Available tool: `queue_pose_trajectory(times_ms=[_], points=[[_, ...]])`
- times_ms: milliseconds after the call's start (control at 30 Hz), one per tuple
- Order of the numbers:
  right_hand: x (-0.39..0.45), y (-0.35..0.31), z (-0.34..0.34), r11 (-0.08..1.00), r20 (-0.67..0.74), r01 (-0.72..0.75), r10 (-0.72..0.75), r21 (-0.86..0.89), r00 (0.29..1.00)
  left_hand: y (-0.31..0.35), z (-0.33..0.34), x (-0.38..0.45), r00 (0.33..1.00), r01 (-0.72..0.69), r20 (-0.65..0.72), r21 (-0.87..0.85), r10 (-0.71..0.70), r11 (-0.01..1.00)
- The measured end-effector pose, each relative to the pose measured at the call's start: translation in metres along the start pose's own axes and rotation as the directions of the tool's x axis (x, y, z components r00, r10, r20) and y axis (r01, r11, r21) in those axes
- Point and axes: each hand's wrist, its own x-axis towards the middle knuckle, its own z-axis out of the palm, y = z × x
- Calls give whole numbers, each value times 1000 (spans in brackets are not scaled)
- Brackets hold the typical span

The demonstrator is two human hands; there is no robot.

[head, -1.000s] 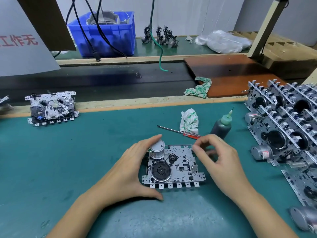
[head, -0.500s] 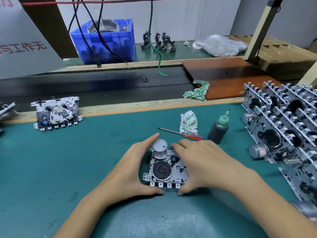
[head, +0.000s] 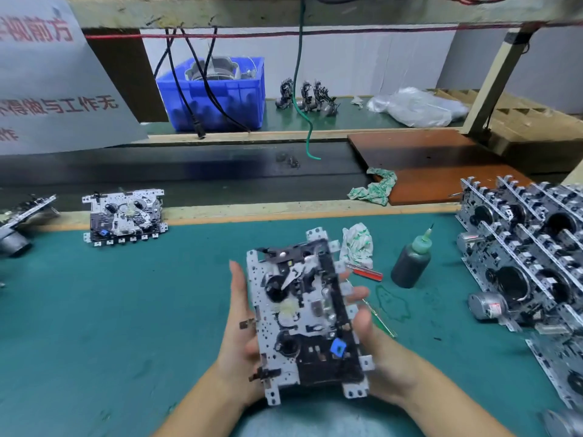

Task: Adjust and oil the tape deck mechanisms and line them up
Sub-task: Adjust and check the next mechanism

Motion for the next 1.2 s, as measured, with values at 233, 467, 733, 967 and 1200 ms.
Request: queue_pose_trajectory(times_ms=[233,467,733,967,1200], points=[[12,0,-27,601,-345,94,-571,-793,745,6,-18,-2,997,-78,-20,-170,76,982],[25,4,-64,-94,-459,-618,-585,-781,669,-1,-32,6,985,46,-167,-50,-54,998],[10,-14,-64,582,-565,-302,-343,-755,751,0,-31,9,975,131,-177,-49,-138,990],[6,-17,-54,879,-227,-232,147,-416,963,2,-35,9,973,115,-195,-58,-124,992],[12,-11,-47,840,-238,-231,126,-490,963,3,-38,10,955,144,-239,-139,-174,980]])
